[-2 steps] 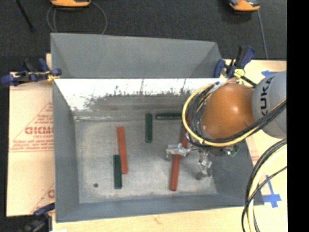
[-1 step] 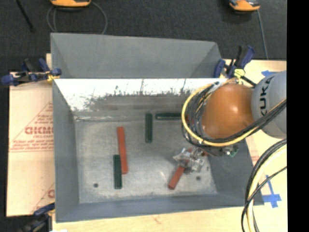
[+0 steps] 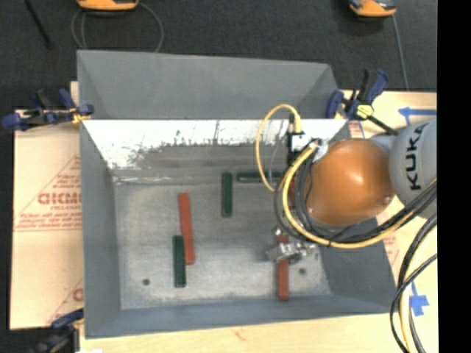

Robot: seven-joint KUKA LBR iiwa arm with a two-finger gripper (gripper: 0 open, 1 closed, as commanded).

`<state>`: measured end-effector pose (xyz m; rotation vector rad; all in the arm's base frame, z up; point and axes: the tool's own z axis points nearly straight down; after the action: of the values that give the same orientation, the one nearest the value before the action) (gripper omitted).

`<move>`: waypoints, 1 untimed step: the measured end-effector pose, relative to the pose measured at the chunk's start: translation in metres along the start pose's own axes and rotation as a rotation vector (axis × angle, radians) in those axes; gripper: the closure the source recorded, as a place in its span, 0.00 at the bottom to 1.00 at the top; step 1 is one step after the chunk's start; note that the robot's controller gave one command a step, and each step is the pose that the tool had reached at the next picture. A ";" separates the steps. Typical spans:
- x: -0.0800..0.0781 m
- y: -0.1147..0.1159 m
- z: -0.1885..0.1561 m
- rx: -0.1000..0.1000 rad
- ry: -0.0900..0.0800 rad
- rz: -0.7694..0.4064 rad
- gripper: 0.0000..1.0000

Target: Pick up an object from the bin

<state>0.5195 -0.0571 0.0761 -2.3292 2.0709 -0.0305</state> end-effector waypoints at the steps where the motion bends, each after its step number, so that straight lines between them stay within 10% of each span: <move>1: 0.003 -0.002 -0.002 -0.010 0.000 -0.053 1.00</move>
Offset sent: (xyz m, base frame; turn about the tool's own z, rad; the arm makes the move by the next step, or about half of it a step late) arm -0.0035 -0.0028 -0.0017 -0.0565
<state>0.5215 -0.0594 0.0778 -2.3895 2.0142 -0.0211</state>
